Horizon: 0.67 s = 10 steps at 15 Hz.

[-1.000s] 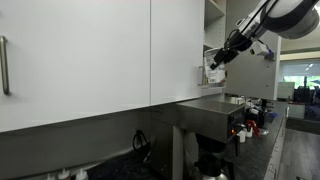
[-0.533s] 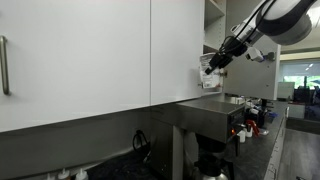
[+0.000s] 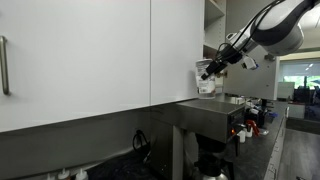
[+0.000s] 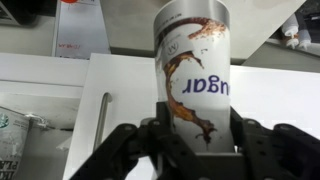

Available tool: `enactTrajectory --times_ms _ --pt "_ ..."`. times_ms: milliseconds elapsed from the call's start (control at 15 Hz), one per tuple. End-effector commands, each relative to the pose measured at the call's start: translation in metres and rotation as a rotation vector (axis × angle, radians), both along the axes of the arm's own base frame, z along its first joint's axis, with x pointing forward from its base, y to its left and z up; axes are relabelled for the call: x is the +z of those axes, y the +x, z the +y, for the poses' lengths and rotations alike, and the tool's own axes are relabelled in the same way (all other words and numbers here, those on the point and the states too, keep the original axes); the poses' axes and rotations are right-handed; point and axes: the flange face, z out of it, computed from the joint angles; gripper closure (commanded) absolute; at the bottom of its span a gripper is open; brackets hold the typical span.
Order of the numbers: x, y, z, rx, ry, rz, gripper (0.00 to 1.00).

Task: Open the cabinet, retrieve the sugar, and then close the cabinet door

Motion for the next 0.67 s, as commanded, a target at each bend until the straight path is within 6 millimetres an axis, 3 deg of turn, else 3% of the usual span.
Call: enactTrajectory --times_ms 0,600 --pt "-0.007 0.005 0.001 0.037 -0.004 -0.035 0.7" --pt "-0.022 0.011 0.006 0.147 -0.033 -0.04 0.7"
